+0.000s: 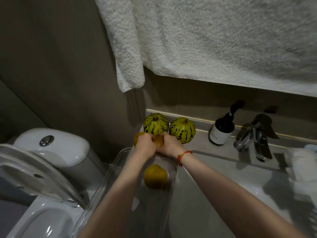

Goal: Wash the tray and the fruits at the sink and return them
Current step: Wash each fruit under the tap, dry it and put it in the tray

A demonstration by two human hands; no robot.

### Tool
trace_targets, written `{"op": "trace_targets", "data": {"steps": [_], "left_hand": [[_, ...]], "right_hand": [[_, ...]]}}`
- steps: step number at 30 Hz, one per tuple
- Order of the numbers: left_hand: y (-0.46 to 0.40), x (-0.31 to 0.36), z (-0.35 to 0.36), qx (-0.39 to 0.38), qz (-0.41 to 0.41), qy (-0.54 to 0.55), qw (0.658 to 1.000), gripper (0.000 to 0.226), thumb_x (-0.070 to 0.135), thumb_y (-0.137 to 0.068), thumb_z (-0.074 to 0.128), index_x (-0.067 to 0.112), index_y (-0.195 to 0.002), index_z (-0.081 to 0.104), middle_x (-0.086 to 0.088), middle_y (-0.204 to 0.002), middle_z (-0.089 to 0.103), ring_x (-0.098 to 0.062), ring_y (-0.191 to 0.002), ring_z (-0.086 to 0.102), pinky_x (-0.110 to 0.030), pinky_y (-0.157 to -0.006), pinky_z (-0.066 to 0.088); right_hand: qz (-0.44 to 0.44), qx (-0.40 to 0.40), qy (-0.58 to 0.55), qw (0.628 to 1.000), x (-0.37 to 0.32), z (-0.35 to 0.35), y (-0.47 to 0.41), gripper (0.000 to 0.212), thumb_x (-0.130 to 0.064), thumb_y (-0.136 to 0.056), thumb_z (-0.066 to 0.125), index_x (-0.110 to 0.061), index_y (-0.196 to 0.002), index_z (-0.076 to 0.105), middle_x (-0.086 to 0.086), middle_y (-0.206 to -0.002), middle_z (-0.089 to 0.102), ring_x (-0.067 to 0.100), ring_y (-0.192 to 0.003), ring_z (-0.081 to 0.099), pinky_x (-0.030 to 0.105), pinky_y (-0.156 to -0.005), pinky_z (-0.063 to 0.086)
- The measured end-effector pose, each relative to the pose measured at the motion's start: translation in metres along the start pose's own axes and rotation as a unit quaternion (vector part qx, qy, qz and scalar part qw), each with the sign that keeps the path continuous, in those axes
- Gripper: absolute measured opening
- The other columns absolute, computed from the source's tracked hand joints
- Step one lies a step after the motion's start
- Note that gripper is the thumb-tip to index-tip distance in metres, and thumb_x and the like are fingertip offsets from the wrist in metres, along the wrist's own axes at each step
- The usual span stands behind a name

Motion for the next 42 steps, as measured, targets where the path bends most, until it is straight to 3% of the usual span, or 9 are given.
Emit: {"op": "trace_targets", "data": {"steps": [8, 12, 15, 18, 22, 25, 29, 34, 42], "left_hand": [[0.015, 0.008, -0.007, 0.05, -0.008, 0.243, 0.969, 0.033, 0.008, -0.092, 0.056, 0.002, -0.124, 0.055, -0.022, -0.119, 0.059, -0.032, -0.111, 0.055, -0.033, -0.093, 0.043], [0.041, 0.046, 0.032, -0.134, -0.036, 0.45, 0.882, 0.044, 0.028, -0.091, 0.057, 0.02, -0.133, 0.047, -0.01, -0.104, 0.062, -0.022, -0.089, 0.062, -0.035, -0.066, 0.052], [0.061, 0.082, 0.063, -0.266, -0.055, 0.53, 0.803, 0.051, 0.025, -0.085, 0.058, 0.023, -0.135, 0.044, -0.016, -0.109, 0.065, -0.026, -0.079, 0.07, -0.037, -0.057, 0.058], [0.077, 0.115, 0.091, -0.326, -0.061, 0.574, 0.749, 0.053, 0.019, -0.079, 0.058, 0.015, -0.132, 0.048, -0.017, -0.101, 0.066, -0.025, -0.071, 0.072, -0.035, -0.054, 0.058], [0.094, 0.131, 0.143, -0.349, -0.109, 0.544, 0.755, 0.036, 0.016, -0.088, 0.055, 0.016, -0.124, 0.05, -0.016, -0.11, 0.06, -0.028, -0.089, 0.065, -0.041, -0.065, 0.056], [0.102, 0.13, 0.177, -0.357, -0.138, 0.504, 0.774, 0.035, 0.015, -0.089, 0.056, 0.019, -0.123, 0.049, -0.014, -0.112, 0.056, -0.03, -0.096, 0.059, -0.041, -0.069, 0.052], [0.109, 0.128, 0.208, -0.364, -0.168, 0.499, 0.768, 0.032, 0.016, -0.092, 0.055, 0.017, -0.122, 0.048, -0.012, -0.105, 0.055, -0.031, -0.099, 0.057, -0.046, -0.078, 0.049], [0.115, 0.128, 0.229, -0.35, -0.229, 0.526, 0.74, 0.026, 0.017, -0.093, 0.054, 0.014, -0.118, 0.046, -0.016, -0.1, 0.053, -0.037, -0.113, 0.05, -0.051, -0.089, 0.041], [0.117, 0.133, 0.241, -0.337, -0.29, 0.556, 0.702, 0.023, 0.018, -0.092, 0.057, 0.006, -0.108, 0.046, -0.023, -0.104, 0.053, -0.039, -0.112, 0.049, -0.051, -0.091, 0.04]], "right_hand": [[-0.023, 0.174, -0.183, 0.967, 0.011, -0.046, 0.047, 0.067, -0.038, -0.065, 0.081, -0.019, -0.122, 0.049, 0.001, -0.11, 0.059, 0.021, -0.106, 0.057, 0.033, -0.086, 0.049], [-0.072, 0.224, -0.283, 0.93, 0.027, -0.083, 0.092, 0.057, -0.034, -0.067, 0.08, -0.029, -0.113, 0.046, -0.009, -0.105, 0.056, 0.016, -0.1, 0.06, 0.034, -0.084, 0.054], [-0.096, 0.204, -0.331, 0.916, 0.046, -0.101, 0.119, 0.056, -0.03, -0.069, 0.079, -0.033, -0.113, 0.044, -0.017, -0.104, 0.053, 0.018, -0.093, 0.064, 0.033, -0.079, 0.057], [-0.082, 0.225, -0.26, 0.936, 0.073, -0.12, 0.143, 0.056, -0.039, -0.072, 0.075, -0.034, -0.119, 0.044, -0.015, -0.106, 0.054, 0.014, -0.092, 0.063, 0.027, -0.076, 0.054], [-0.011, 0.223, -0.124, 0.967, 0.121, -0.147, 0.169, 0.055, -0.058, -0.079, 0.061, -0.032, -0.125, 0.046, -0.019, -0.103, 0.051, 0.001, -0.09, 0.058, 0.02, -0.073, 0.049], [0.071, 0.305, -0.197, 0.929, 0.169, -0.191, 0.191, 0.025, -0.048, -0.09, 0.052, -0.025, -0.085, 0.061, -0.009, -0.07, 0.064, 0.002, -0.061, 0.059, 0.018, -0.053, 0.047], [0.195, 0.271, -0.291, 0.897, 0.219, -0.207, 0.182, 0.045, -0.04, -0.098, 0.041, -0.009, -0.076, 0.064, 0.003, -0.061, 0.061, 0.009, -0.046, 0.053, 0.021, -0.048, 0.043], [0.164, 0.188, -0.476, 0.843, 0.207, -0.185, 0.152, 0.04, -0.029, -0.101, 0.038, -0.009, -0.073, 0.058, -0.001, -0.052, 0.048, 0.002, -0.027, 0.035, 0.013, -0.028, 0.024], [0.167, 0.219, -0.474, 0.836, 0.198, -0.205, 0.144, 0.035, -0.021, -0.099, 0.042, -0.014, -0.066, 0.05, -0.006, -0.046, 0.045, 0.002, -0.026, 0.035, 0.012, -0.031, 0.026]]}}
Point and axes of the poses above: each hand's wrist, its own y-axis away from the middle knuckle, its own z-axis out of the palm, x = y × z, the point moved 9 cm from there along -y, towards the middle knuckle
